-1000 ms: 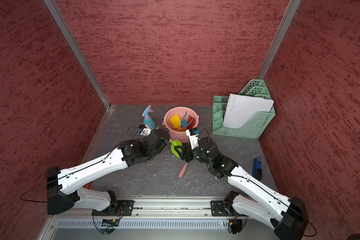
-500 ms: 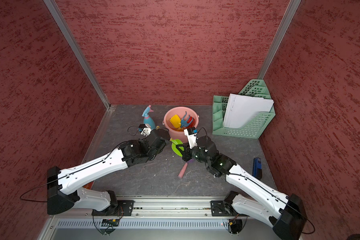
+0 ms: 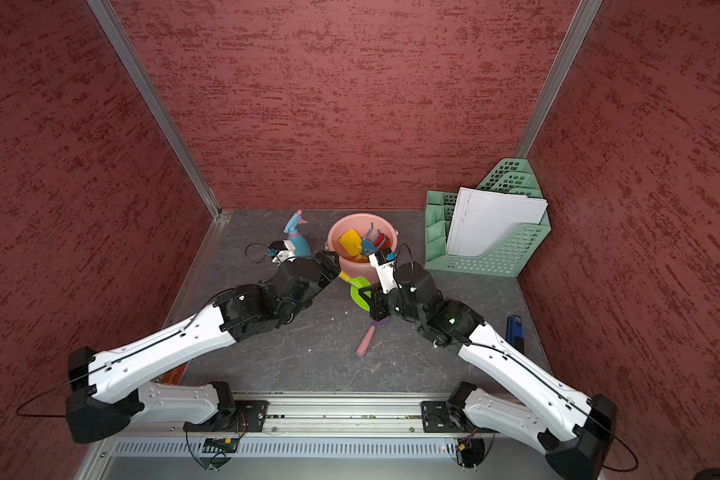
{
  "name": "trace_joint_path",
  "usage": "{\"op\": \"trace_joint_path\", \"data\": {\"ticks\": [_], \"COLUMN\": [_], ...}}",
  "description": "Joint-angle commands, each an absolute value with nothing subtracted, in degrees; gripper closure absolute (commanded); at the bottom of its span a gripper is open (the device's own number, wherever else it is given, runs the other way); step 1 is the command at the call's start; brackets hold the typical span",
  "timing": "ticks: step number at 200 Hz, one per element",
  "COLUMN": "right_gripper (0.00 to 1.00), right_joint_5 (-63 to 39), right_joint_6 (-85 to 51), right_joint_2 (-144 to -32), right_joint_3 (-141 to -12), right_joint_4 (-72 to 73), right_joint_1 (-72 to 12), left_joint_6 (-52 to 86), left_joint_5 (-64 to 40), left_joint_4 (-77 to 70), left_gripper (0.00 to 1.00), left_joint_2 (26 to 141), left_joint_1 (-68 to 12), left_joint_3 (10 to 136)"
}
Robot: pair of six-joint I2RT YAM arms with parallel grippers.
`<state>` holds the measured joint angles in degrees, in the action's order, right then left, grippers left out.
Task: Organize the gardening tools
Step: Pick up the gardening tool from the center of the board.
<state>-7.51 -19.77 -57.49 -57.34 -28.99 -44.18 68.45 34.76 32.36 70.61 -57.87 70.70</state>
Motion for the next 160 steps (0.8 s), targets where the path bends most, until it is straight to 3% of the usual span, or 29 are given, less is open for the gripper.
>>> {"op": "trace_joint_path", "data": {"ticks": [1,36,64,103,160], "right_gripper": [1.00,1.00,1.00,1.00,1.00], "right_joint_5": [-4.57,-7.12,-8.72,-14.18,-21.37], "right_joint_6": [-14.73,-10.85,-8.85,-6.66,-3.52], "right_joint_2": [-58.38,-62.01,-66.09,-69.04,-72.07], "right_joint_3": [-63.81,-74.91,-83.58,-93.06,-97.39], "right_joint_4": [-40.83,-55.45,-67.09,-76.66,-84.09], "right_joint_1": [-44.30,-44.12,-43.99,-43.75,-43.76], "left_joint_6": [46.91,12.21,-9.21,-21.54,-27.91], "left_joint_5": [34.70,35.01,26.12,18.29,14.34], "left_joint_4": [34.27,37.89,35.81,40.32,44.84], "left_gripper": [0.04,0.04,0.00,0.00,0.03], "left_joint_2": [67.03,62.93,55.20,47.97,53.13], "left_joint_1": [-57.74,-59.87,-63.12,-64.62,-64.99], "left_joint_3": [71.25,71.09,64.46,61.53,65.68]}}
